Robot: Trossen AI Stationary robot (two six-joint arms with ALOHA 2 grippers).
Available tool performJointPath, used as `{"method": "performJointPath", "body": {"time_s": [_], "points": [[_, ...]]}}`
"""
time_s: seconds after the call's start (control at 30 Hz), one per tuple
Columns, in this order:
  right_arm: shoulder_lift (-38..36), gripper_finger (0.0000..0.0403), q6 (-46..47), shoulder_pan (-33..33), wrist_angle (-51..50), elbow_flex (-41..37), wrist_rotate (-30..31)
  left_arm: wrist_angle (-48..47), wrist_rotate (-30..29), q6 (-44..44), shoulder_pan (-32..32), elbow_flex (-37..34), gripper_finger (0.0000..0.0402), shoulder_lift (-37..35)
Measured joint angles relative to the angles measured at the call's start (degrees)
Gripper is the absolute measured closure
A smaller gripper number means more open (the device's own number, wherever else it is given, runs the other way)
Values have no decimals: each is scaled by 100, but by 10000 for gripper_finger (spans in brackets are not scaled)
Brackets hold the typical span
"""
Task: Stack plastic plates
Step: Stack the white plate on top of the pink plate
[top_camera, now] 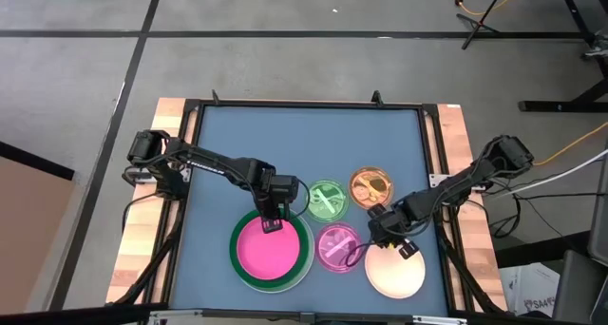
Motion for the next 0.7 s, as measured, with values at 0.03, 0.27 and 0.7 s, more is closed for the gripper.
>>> {"method": "performJointPath", "body": {"time_s": [0.03, 0.27, 0.7], "points": [[0, 354, 0, 0, 0, -1, -2, 0, 0, 0, 0, 0, 320, 0], [8, 398, 18, 4, -26, 51, -157, 33, -2, -2, 0, 0, 320, 0], [26, 402, -5, 13, -85, 217, -391, 657, -2, -7, 1, 0, 320, 0]]}}
